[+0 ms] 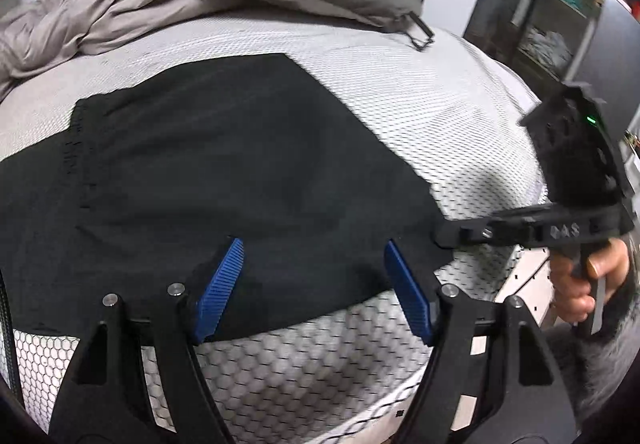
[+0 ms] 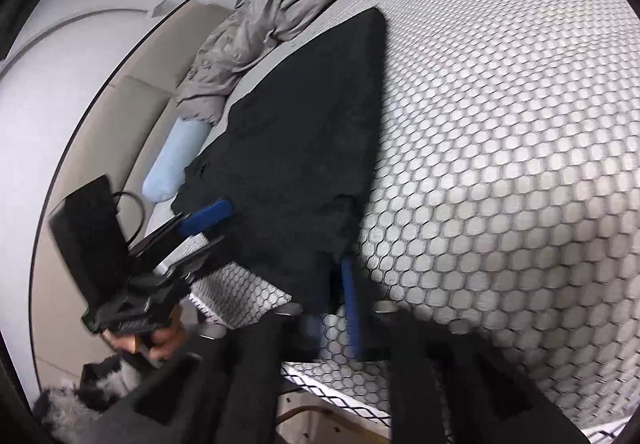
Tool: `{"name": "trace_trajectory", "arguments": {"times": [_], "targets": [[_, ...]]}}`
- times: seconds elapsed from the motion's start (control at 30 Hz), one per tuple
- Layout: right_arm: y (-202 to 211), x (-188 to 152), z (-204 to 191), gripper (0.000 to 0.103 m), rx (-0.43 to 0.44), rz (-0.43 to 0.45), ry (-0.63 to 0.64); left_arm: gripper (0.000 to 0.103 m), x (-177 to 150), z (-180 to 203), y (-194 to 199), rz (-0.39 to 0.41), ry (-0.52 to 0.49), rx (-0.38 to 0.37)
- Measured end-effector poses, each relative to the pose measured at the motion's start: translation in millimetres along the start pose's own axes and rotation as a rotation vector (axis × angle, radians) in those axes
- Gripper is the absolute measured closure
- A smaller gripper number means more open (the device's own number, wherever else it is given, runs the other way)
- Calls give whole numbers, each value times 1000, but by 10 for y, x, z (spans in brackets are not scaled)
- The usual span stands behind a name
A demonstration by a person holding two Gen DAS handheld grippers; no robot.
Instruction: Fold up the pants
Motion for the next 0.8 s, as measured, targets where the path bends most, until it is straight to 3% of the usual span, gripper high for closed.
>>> {"name": "trace_trajectory", "arguments": {"times": [0.17,0.27,0.33,0.43,0.53,0.63,0.7,0.8], "targets": [[49,-130,-90,102,-14,-35,34,33,10,-230,36,13,21,23],[-17,-198,20,101,-24,-102,19,33,-25,-361,72,14,31,36],[57,-159,0,96,-6,-83,15,33,-49,-431,86,15,39,47],[175,-93,-42,81,-2,-33,24,33,-90,-459,107,15,37,55],[157,-56,-35,78,24,-3,-7,33,-127,-414,123,16,27,62],[-7,-61,27,82,7,-33,-17,33,-119,-380,132,20,18,58],[-32,-83,6,99,-1,-47,5,33,-112,-375,136,22,14,58],[-42,-149,-26,100,-9,-85,30,33,-114,-382,144,22,14,63]]}}
Point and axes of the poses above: each gripper's, at about its wrist camera, not at the fingertips, and y roughly against the way its jaws point, z to its right, x to its top, the point moved 6 cm from there along -y, roughly the way its jaws point, and after that the axes turned 8 degrees about x, right-handed, at the moved point
